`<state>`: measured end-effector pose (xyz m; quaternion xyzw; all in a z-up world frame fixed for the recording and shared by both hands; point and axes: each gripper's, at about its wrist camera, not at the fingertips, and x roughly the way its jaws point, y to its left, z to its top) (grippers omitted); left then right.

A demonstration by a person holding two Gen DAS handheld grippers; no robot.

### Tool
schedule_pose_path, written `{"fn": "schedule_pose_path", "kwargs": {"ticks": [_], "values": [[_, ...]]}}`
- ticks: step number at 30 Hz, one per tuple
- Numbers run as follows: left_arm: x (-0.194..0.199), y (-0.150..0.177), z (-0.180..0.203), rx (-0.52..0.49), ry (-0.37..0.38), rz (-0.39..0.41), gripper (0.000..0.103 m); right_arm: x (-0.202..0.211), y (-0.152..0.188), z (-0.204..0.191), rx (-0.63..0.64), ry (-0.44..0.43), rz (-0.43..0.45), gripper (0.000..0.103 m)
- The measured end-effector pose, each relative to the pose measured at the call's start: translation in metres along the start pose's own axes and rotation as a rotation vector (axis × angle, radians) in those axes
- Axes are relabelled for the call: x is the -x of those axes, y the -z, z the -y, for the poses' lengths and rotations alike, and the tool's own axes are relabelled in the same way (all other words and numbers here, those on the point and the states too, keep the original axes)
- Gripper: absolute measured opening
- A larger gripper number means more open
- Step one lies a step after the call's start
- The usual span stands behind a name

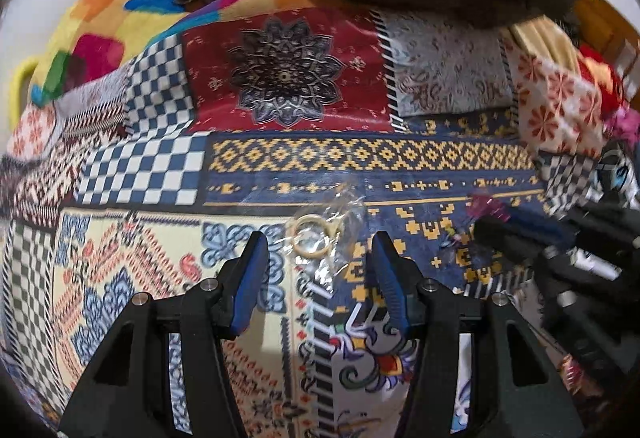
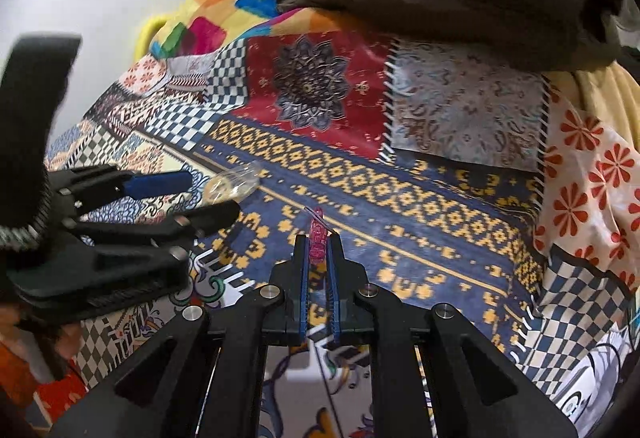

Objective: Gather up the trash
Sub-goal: 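Grasp the plastic bag with tape roll with the left tool while the right tool grasps the pink lighter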

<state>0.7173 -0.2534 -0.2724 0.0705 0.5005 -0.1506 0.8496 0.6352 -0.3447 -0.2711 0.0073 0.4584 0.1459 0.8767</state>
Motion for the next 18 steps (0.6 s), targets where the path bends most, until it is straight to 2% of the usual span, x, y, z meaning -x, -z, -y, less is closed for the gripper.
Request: {"fn": "schedule_pose_path", "kwargs": {"ticks": [6,8,10,12,18], "values": [[-0.009,-0.003,0.002,0.031,-0.021,0.006,0.052,0.007,-0.001,0.004,-0.027,-0.007,0.002,0.008],[-0.009,-0.003,0.002,0.045,-0.031,0.009,0.045,0.010,0.000,0.005,-0.032,-0.006,-0.002,0.008],[-0.007,-0.003,0.001,0.069,-0.027,-0.001,0.030,0.014,0.000,0.004,-0.036,-0.005,-0.005,0.008],[-0.003,0.000,-0.003,0.109,0.017,-0.023,0.029,0.019,0.000,0.003,-0.040,-0.011,-0.006,0.008],[0.034,0.015,-0.011,0.177,0.034,-0.006,0.029,0.048,0.001,-0.006,-0.021,-0.008,0.002,0.008]]}}
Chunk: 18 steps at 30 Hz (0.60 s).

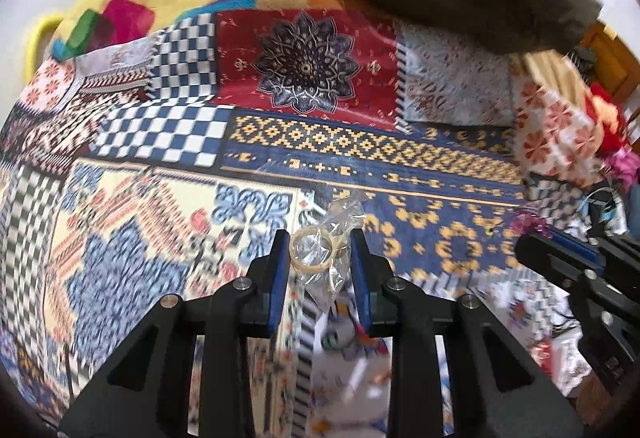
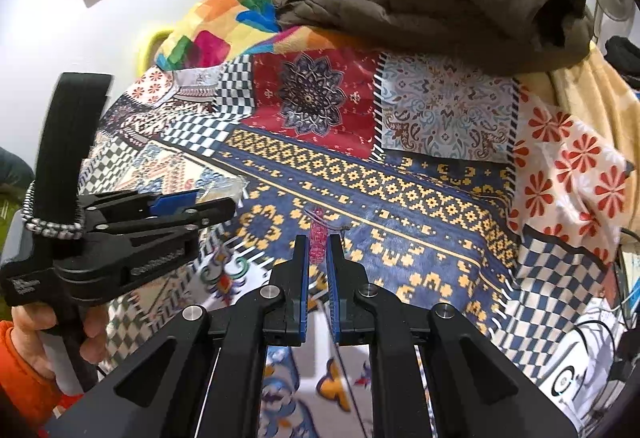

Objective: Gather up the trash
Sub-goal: 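Grasp the plastic bag with tape roll with the left tool while the right tool grasps the pink lighter, then carry the bag and lighter down to the white bucket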

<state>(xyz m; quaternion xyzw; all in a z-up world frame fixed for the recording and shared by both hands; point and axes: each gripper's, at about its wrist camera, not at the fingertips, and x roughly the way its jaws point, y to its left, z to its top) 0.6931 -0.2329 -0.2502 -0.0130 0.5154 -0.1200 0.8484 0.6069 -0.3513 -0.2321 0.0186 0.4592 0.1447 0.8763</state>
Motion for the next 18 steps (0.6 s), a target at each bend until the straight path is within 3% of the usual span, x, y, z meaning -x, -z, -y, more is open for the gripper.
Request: {"fn": "schedule_pose_path", "kwargs": {"ticks": [4,9,18], "values": [[0.046,0.008,-0.003,0.010,0.006,0.038,0.029,0.024,0.000,-0.011,0.015,-0.003,0.010,0.008],[0.102,0.024,-0.006,-0.012,-0.052,0.090,0.029,0.055,0.002,-0.032,0.044,-0.024,0.018,0.008],[0.206,0.085,-0.031,0.026,-0.124,0.159,0.029,0.119,0.016,-0.096,0.120,-0.070,0.042,0.008]]}}
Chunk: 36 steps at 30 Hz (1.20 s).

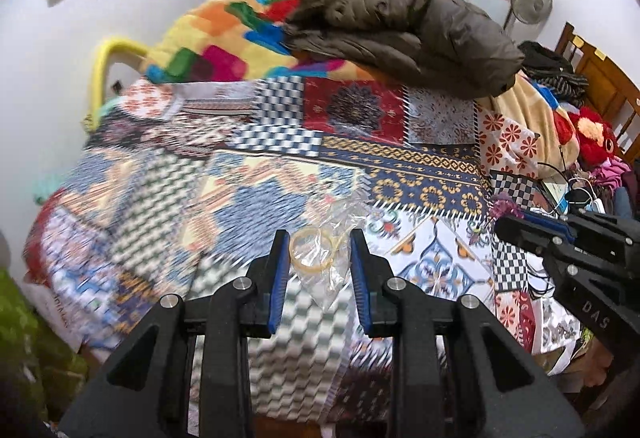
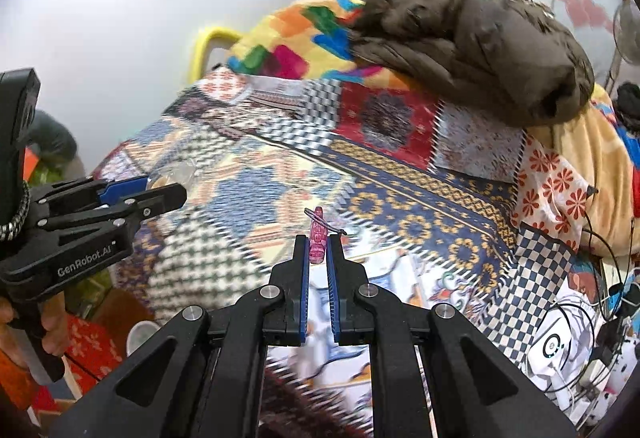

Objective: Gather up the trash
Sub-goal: 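Carry the bag and lighter down to the white bucket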

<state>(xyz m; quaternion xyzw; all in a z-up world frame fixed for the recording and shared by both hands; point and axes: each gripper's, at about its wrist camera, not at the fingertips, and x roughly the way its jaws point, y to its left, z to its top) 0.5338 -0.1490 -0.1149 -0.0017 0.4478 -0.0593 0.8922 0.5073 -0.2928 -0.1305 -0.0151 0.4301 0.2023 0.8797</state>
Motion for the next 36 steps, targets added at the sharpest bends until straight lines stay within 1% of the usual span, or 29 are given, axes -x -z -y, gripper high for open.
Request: {"fn": "schedule_pose_path", "kwargs": {"ticks": [8,10,13,16,22,25,27,28,31,36], "values": [[0.083,0.051,-0.043,0.061,-0.055,0.049,0.029,0.044,0.009,-0.078,0.083,-0.054,0.041,0.008],[0.106,0.066,-0.058,0.083,-0.082,0.068,0.029,0.052,0.011,-0.097,0.107,-0.067,0.051,0.008],[0.132,0.086,-0.079,0.118,-0.102,0.084,0.029,0.061,0.018,-0.126,0.139,-0.092,0.063,0.008],[0.157,0.111,-0.101,0.161,-0.125,0.099,0.029,0.064,0.025,-0.151,0.162,-0.116,0.064,0.008],[0.197,0.164,-0.152,0.287,-0.150,0.114,0.029,0.056,0.047,-0.210,0.223,-0.168,0.031,0.008],[0.212,0.192,-0.182,0.366,-0.170,0.121,0.029,0.049,0.058,-0.237,0.248,-0.192,0.009,0.008],[0.216,0.210,-0.202,0.412,-0.194,0.113,0.029,0.043,0.064,-0.253,0.258,-0.203,-0.008,0.008],[0.217,0.221,-0.214,0.435,-0.218,0.106,0.029,0.039,0.067,-0.262,0.264,-0.209,-0.019,0.008],[0.215,0.253,-0.243,0.487,-0.265,0.074,0.029,0.025,0.080,-0.290,0.288,-0.228,-0.057,0.008],[0.205,0.302,-0.283,0.573,-0.292,0.010,0.029,-0.001,0.104,-0.331,0.325,-0.248,-0.122,0.008]]}}
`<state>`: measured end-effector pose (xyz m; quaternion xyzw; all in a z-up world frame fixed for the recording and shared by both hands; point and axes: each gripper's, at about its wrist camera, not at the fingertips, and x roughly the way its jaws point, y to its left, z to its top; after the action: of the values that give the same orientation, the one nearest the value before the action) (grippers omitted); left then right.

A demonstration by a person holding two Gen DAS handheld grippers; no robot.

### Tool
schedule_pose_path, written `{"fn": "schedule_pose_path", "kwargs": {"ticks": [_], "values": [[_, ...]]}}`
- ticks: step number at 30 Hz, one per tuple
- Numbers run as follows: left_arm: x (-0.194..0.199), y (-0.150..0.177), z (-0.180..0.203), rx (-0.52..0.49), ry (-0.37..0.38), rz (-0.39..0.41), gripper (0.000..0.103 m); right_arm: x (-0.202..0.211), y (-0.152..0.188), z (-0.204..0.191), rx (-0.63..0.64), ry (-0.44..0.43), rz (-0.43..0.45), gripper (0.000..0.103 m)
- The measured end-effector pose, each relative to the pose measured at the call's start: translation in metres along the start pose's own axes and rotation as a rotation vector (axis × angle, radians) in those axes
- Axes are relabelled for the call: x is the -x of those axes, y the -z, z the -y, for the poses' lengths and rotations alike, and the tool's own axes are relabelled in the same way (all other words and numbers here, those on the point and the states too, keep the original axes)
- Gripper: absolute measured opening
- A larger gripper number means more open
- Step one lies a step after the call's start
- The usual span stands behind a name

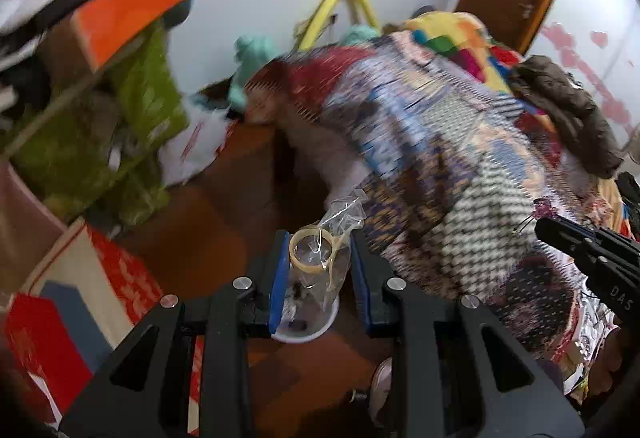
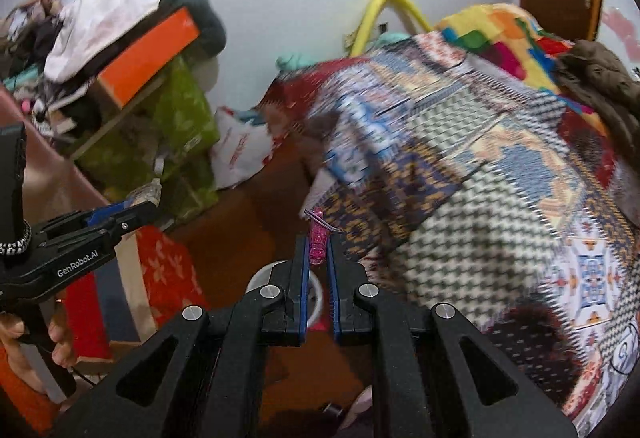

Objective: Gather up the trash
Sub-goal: 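Carry the bag and lighter down to the white bucket, then open the left tool over the bucket while the right tool releases the lighter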

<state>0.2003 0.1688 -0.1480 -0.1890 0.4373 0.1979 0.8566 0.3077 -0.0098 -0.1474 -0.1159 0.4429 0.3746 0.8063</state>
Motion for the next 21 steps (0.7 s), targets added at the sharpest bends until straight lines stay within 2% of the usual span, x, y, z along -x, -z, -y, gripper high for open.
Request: {"fn": "schedule_pose_path", "kwargs": {"ticks": [3,8,14,21], "values": [[-0.018,0.015,-0.028,0.037,-0.023,-0.045,0.029,-0.028,0.005,-0.019,0.010,-0.024,-0.055,0.008],[-0.052,0.036,-0.055,0.076,-0.044,-0.135,0.029,-0.074,0.015,-0.044,0.030,-0.065,-0.143,0.008],[-0.092,0.053,-0.061,0.047,-0.048,-0.236,0.029,-0.125,0.022,-0.062,0.058,-0.082,-0.244,0.008],[-0.134,0.066,-0.052,0.033,-0.012,-0.328,0.029,-0.177,0.025,-0.070,0.049,-0.089,-0.369,0.008]]}}
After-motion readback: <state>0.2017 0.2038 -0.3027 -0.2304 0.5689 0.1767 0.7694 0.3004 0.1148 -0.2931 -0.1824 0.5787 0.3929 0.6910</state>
